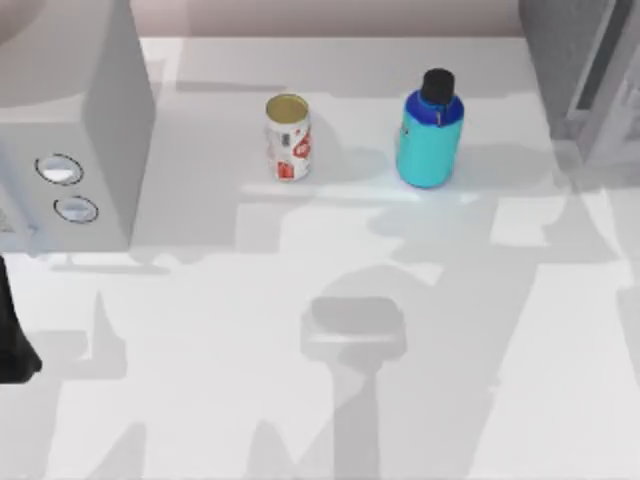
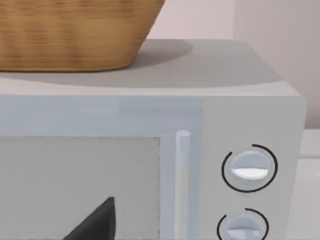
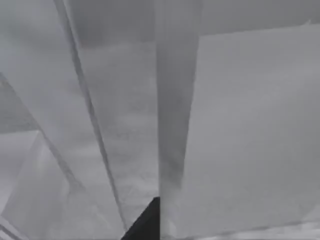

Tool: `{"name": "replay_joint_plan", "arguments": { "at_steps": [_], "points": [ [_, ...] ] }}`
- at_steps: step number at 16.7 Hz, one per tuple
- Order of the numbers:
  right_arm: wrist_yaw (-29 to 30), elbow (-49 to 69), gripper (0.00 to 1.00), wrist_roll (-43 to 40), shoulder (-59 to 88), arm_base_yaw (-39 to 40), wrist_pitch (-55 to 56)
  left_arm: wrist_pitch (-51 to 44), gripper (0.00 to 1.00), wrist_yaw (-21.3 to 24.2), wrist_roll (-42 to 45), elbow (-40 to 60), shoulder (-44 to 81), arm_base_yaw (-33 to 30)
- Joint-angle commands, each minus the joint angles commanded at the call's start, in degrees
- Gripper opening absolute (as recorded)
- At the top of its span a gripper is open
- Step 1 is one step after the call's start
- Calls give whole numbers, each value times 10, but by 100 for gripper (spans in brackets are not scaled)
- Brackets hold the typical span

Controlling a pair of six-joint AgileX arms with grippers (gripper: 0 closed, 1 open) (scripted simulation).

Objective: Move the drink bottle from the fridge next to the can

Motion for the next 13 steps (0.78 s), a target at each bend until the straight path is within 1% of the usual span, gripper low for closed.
{"name": "replay_joint_plan", "arguments": {
  "at_steps": [7, 10, 13],
  "points": [
    [7, 4, 100, 2, 10, -5, -3, 0, 100, 0, 0, 0, 0, 0],
    [7, 57, 100, 2, 64, -5, -20, 0, 100, 0, 0, 0, 0, 0],
    [8, 142, 100, 2, 132, -3, -36, 0, 100, 0, 0, 0, 0, 0]
  ]
}}
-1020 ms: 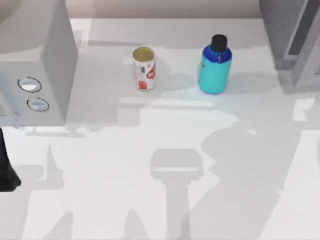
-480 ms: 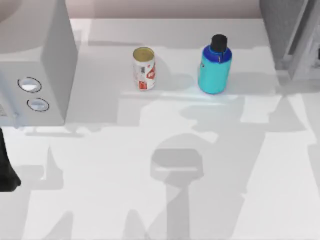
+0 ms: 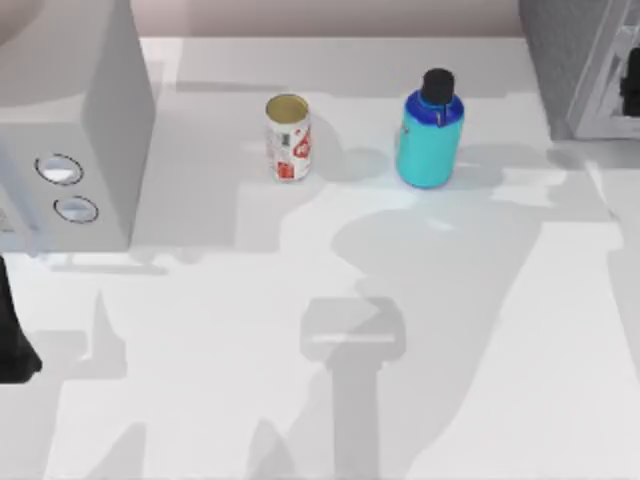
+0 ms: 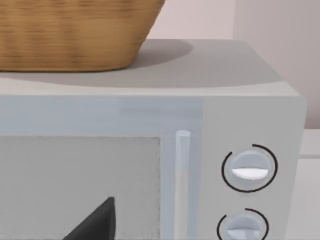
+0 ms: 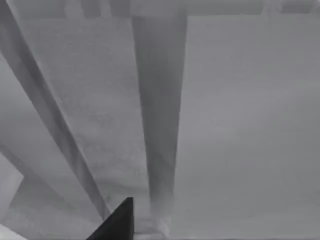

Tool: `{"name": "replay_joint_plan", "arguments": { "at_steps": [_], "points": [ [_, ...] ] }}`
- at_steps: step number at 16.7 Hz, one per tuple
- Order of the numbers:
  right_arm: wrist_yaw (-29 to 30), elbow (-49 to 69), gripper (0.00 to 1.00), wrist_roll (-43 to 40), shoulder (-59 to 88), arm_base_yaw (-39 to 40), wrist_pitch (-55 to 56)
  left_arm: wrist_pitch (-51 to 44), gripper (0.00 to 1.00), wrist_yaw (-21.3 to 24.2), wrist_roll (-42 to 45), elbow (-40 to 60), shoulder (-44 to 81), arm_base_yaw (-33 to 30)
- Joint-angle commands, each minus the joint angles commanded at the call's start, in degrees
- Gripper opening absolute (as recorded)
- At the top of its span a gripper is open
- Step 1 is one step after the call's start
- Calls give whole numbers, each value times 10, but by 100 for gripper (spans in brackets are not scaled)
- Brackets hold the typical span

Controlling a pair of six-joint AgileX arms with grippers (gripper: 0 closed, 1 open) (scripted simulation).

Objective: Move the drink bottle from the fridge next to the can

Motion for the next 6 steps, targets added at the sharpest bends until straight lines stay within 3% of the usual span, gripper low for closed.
{"name": "replay_joint_plan", "arguments": {
  "at_steps": [6],
  "points": [
    [3, 111, 100, 1, 73, 0, -17, 0, 100, 0, 0, 0, 0, 0]
  ]
}}
